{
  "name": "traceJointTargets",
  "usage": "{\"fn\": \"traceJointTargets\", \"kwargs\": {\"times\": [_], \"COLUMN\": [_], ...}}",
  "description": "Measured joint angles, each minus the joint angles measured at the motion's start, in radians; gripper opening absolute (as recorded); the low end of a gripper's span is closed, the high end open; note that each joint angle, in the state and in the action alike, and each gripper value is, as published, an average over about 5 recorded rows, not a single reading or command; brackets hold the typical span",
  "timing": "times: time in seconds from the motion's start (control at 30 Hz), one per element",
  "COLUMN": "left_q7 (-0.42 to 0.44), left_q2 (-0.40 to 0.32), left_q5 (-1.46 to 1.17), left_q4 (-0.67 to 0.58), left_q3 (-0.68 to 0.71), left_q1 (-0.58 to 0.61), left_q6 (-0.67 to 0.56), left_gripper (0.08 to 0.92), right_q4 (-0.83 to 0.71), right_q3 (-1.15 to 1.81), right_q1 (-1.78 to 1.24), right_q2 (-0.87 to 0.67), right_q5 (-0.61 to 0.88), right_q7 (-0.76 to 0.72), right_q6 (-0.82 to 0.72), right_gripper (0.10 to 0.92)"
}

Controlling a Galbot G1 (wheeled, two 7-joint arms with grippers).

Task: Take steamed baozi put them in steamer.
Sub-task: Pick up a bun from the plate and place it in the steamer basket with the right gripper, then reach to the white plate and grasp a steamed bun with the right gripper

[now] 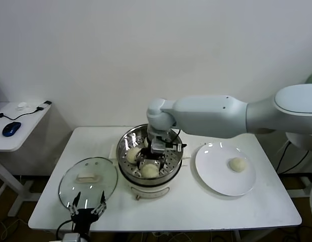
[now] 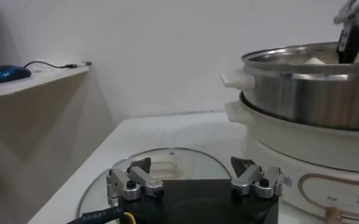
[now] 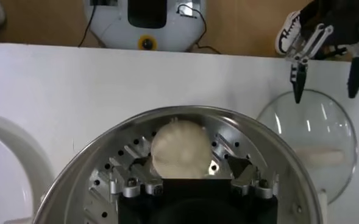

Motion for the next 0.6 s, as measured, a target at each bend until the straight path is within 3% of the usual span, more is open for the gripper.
{"fn": "traceJointTargets", "kwargs": {"times": [0.37, 0.6], "left_q7": [0.004, 0.006], "left_q2": [0.002, 0.005], "left_q5": [-0.004, -0.007], "left_q4": [-0.001, 0.005], "left_q3": [0.0, -0.002], "left_q1": [-0.013, -0.021], "left_q6": [0.0, 0.002], "left_gripper": [0.823, 0.823], "right_q4": [-0.096, -0.16], "right_q3": [-0.133, -0.208], "right_q1": [0.21, 0.214], "right_q2": [-0.183, -0.392], "right_q5": [0.26, 0.301], "right_q7": [-0.101, -0.113], "right_q6": [-0.102, -0.269], "right_gripper": [0.823, 0.823]}}
